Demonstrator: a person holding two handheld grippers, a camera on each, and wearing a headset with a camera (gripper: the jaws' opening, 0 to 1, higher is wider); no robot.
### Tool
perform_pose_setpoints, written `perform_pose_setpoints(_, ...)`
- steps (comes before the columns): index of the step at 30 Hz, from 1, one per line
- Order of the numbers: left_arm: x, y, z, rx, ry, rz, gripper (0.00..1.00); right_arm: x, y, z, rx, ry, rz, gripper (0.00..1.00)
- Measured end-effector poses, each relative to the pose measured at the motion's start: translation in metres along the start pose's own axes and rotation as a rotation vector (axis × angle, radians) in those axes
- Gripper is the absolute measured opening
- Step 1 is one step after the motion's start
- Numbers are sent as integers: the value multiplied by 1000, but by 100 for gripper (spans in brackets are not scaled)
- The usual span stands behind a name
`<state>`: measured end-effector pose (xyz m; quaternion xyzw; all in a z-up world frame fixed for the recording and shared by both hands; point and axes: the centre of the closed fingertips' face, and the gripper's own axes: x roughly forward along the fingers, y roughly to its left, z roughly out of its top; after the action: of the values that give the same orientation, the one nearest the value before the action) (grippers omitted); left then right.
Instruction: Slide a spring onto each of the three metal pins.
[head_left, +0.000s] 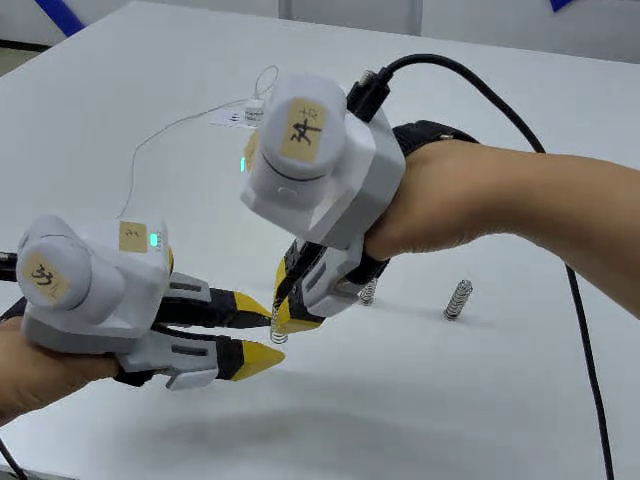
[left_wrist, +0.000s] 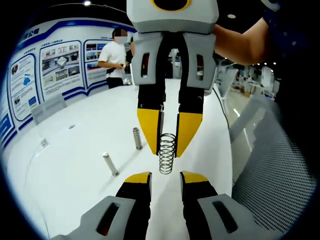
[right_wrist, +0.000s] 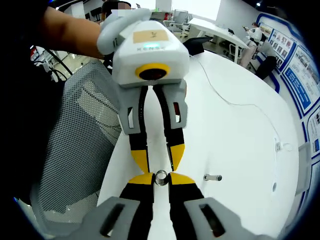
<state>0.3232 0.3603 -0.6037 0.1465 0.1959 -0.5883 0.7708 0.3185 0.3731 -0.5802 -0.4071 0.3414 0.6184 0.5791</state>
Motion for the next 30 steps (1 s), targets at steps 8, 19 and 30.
perform_pose_setpoints(8,-8,9,-3,-36,-13,50,36,-3,-8,-4,10,8,-11,12)
perform_pose_setpoints(19,-15,17,-4,-77,-34,95,51,-21,-30,-14,44,15,-57,12)
perform_pose_setpoints(30,-18,19,-8,-100,-38,116,61,-29,-71,-14,68,22,-112,12)
